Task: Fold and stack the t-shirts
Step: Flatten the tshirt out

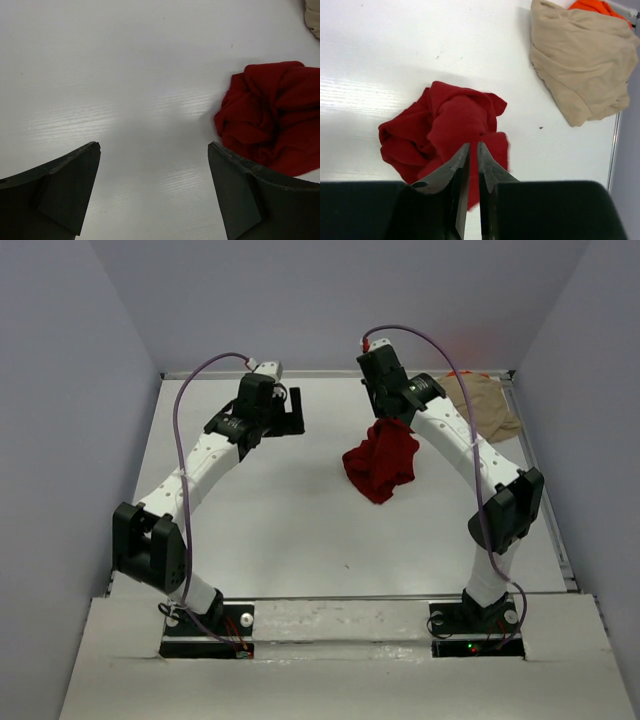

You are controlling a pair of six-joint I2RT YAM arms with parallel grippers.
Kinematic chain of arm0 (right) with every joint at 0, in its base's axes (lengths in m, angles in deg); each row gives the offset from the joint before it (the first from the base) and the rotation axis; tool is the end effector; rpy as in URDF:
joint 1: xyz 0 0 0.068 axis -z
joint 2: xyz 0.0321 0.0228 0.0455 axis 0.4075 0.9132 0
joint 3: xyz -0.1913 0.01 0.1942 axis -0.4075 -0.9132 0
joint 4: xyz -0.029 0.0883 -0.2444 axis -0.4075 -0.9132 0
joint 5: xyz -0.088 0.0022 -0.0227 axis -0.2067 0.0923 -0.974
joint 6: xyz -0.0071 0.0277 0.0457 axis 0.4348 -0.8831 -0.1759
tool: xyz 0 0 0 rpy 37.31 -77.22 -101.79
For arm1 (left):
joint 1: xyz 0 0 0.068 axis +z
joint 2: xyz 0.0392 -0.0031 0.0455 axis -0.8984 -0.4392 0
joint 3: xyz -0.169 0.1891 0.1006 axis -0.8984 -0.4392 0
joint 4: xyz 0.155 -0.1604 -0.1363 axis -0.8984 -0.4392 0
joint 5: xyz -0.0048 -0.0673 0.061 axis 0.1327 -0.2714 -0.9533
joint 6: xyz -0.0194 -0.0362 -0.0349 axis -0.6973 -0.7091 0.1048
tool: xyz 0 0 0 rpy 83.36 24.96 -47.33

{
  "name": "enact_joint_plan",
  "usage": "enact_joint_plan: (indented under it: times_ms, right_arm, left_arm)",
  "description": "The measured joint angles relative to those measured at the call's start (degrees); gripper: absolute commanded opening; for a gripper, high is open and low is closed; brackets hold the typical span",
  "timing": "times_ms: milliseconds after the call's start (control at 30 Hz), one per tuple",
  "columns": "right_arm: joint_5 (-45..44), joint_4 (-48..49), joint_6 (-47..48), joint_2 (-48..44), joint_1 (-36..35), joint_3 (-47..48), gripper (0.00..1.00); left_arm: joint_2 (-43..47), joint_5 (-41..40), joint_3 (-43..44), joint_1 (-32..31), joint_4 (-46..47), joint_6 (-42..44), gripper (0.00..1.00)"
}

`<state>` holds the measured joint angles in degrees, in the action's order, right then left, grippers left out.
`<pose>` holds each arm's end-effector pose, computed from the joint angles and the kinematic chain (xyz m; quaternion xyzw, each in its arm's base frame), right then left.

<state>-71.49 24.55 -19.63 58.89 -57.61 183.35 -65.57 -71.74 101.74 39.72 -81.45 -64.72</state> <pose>0.3485 0.2083 0.3813 -0.1240 0.8820 -0.1253 0.4370 0.3283 -0.1463 0.3416 0.0493 0.8543 -0.1651 0.4904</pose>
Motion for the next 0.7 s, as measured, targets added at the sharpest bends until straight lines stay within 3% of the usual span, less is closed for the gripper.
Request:
enact_joint_plan:
  times_ms: [333,367,467,533,633,700]
  right_arm:
    - [0.5,1.8,-1.3,3.0,5.0,-1.0,0.0]
    - [0.3,1.9,-1.3,3.0,5.9,-1.1,0.23]
    - [-0.1,3.4,-1.6,2.2,7.5,-2.6,0.74]
    - [2.5,4.7,-2.2,0.4,8.2,-5.6,0.79]
    - [9.4,7.5,-3.9,-5.9,7.4,-13.6,0.71]
    - [14.1,8.2,-6.5,-13.0,4.7,-20.3,0.71]
  left_arm:
    - [0.0,-0.6,0.0,-0.5,-0.2,0.9,0.99]
    - [0.0,-0.6,0.0,-0.5,-0.2,0.9,0.99]
    - [0.0,-0.6,0.0,-0.7,-0.2,1.0,0.99]
    - [0.0,-0.7,0.0,-1.3,-0.3,1.2,0.99]
    - [-0.1,-0.5,0.0,-3.7,-0.6,1.3,0.99]
    - [-0.7,0.1,0.0,-6.0,-0.6,1.3,0.99]
